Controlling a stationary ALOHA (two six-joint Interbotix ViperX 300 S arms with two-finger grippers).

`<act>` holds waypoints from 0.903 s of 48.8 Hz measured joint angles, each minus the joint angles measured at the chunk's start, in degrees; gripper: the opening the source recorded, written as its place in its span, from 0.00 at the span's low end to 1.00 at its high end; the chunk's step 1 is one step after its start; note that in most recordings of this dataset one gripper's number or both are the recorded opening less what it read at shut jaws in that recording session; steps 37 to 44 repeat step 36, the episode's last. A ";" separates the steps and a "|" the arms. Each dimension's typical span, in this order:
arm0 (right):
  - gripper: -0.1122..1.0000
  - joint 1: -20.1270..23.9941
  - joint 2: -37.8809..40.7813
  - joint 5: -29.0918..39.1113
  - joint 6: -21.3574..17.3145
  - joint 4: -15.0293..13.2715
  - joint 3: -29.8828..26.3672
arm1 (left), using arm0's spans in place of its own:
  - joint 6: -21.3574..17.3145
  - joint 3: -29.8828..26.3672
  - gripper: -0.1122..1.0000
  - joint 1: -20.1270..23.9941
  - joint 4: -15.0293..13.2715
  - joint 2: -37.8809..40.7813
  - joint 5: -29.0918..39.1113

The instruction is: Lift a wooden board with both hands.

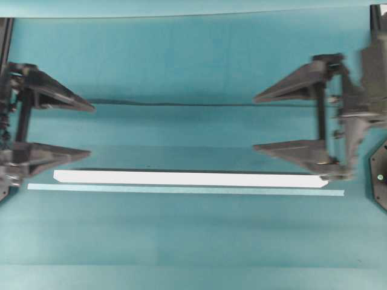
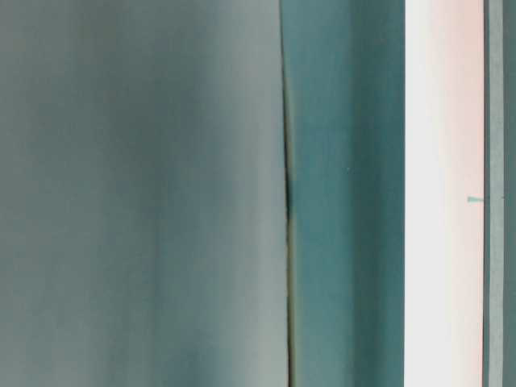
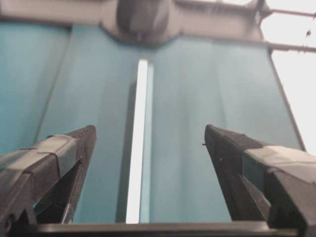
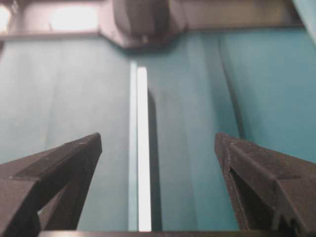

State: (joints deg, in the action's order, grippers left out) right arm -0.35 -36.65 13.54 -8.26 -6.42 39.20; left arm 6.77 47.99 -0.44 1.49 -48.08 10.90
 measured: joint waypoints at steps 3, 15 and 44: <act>0.95 -0.18 -2.29 -1.05 -0.09 0.09 1.14 | 0.00 0.09 0.99 0.00 0.00 -0.62 -0.18; 0.95 -0.44 -10.46 -2.02 -0.09 0.00 5.10 | 0.09 0.35 0.99 0.09 0.00 -2.64 -0.35; 0.94 -0.35 -14.68 -6.24 -0.09 0.18 9.32 | 0.09 1.23 0.98 0.09 0.00 -4.13 -0.35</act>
